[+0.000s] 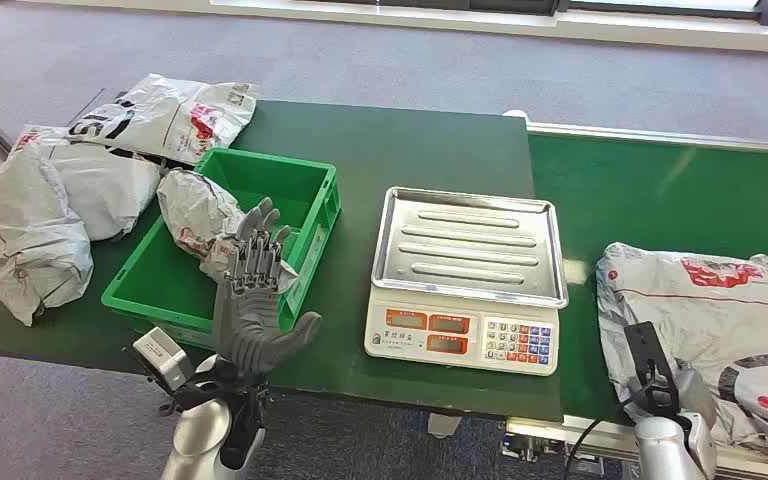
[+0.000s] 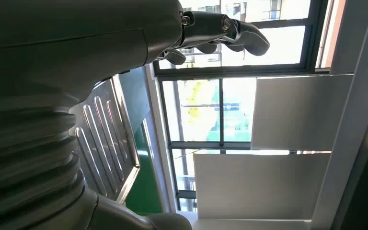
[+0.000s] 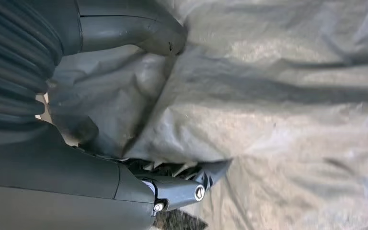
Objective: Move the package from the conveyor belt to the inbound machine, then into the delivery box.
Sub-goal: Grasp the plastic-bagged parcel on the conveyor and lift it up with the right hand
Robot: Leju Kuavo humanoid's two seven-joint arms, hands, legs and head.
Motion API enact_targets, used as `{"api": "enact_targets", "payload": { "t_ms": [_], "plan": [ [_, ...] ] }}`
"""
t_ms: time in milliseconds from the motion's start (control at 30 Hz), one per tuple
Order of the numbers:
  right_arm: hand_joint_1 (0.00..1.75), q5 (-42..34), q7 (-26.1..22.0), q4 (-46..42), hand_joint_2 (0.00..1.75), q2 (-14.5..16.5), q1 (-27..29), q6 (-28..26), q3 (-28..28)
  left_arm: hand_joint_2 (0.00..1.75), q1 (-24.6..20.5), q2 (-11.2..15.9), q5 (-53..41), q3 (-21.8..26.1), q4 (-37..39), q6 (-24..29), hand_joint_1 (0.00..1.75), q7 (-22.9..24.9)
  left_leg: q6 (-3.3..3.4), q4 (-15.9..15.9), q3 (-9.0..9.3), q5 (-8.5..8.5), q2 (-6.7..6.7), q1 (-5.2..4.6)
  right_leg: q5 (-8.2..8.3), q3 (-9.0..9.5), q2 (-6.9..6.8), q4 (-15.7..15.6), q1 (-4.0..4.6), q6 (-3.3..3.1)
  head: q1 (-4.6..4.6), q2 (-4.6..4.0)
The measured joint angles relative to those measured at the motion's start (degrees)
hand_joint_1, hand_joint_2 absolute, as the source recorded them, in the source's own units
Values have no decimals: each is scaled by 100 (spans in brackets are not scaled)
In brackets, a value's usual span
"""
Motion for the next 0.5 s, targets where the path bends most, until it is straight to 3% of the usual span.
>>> {"api": "enact_targets", "payload": {
  "t_ms": [500],
  "plan": [
    [175, -16, -58, 2, 175, 0, -50, -19, 2, 175, 0, 0, 0, 2, 8, 1, 0, -5, -2, 0, 2, -1, 0, 0, -2, 2, 2, 0, 9, -3, 0, 0]
  ]
}}
